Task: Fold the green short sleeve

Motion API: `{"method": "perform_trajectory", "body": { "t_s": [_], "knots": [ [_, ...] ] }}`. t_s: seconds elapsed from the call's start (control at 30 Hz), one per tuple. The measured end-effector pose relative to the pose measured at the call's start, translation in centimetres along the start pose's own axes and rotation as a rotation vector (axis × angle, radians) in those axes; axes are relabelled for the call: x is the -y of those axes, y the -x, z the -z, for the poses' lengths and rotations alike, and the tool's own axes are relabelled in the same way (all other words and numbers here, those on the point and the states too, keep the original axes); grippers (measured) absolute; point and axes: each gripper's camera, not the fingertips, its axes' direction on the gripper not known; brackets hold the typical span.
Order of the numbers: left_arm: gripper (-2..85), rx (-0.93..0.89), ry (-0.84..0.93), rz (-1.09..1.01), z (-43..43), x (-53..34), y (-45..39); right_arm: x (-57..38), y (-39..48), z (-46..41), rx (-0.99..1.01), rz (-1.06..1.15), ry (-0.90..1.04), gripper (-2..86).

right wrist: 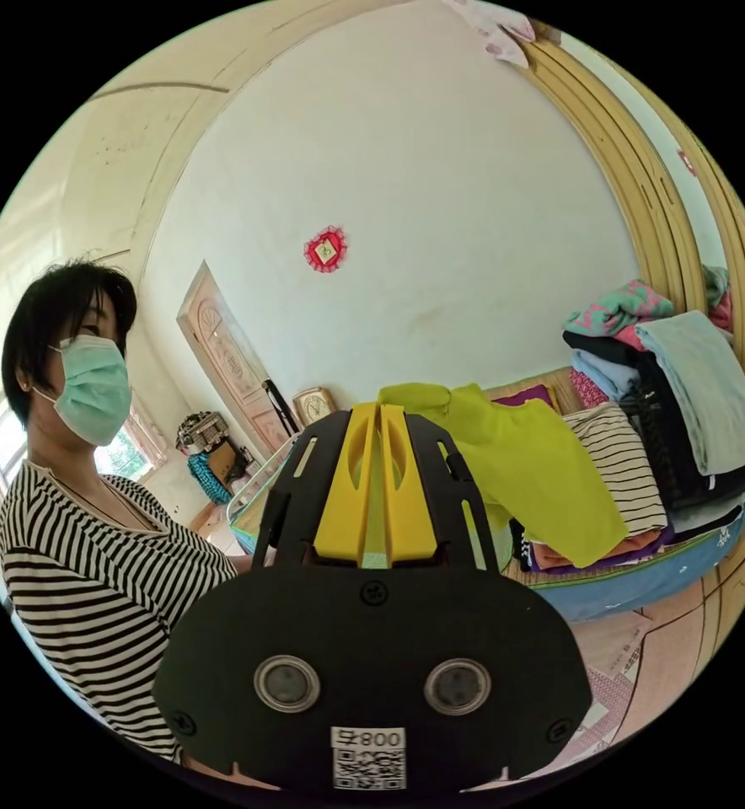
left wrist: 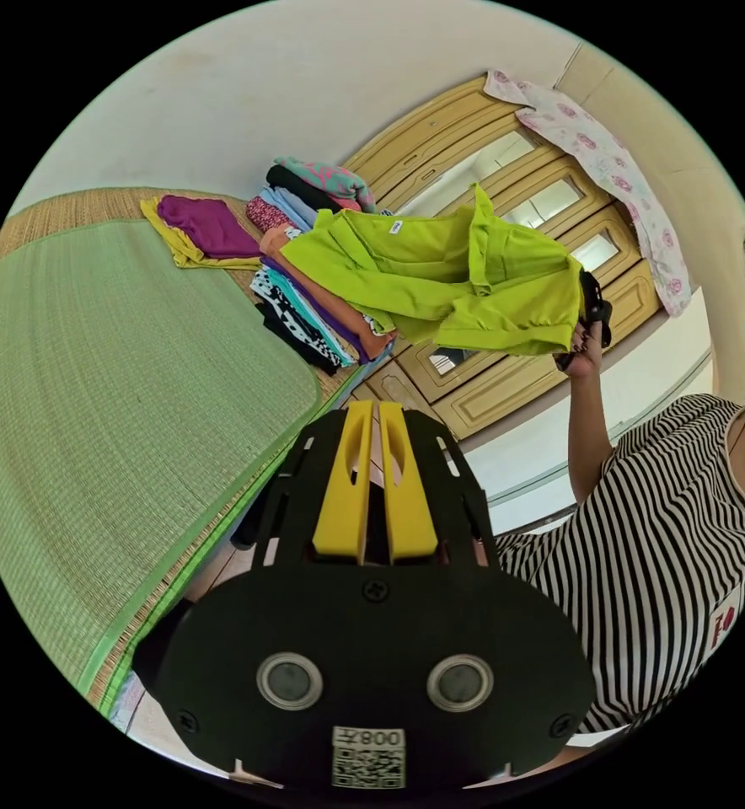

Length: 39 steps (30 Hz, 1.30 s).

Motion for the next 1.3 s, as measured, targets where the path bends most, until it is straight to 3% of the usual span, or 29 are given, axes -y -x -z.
{"method": "perform_trajectory", "body": {
  "t_s": [0.4, 0.67, 0.83, 1.1, 1.3],
  "knots": [
    [4.7, -0.021, 0.044, -0.025, -1.7, 7.6, 0.6, -3.3, -2.9, 9.5, -0.057, -0.112, -0.158, 0.2],
    [10.5, -0.235, -0.006, 0.18, -4.2, 16.5, 5.4, -4.0, -5.3, 12.1, -0.084, -0.123, -0.189, 0.3],
    [11.9, -0.262, 0.011, 0.262, -5.5, 20.9, 6.9, -4.3, -6.8, 13.2, -0.112, -0.128, -0.193, 0.3],
    [6.7, -0.294, 0.083, 0.357, -7.6, 22.7, 6.8, -5.1, -8.9, 13.7, -0.125, -0.135, -0.196, 0.3],
    [1.5, -0.398, -0.039, 0.303, -2.3, 20.3, 2.9, -5.7, -9.8, 13.7, -0.129, -0.128, -0.197, 0.3]
  ]
}}
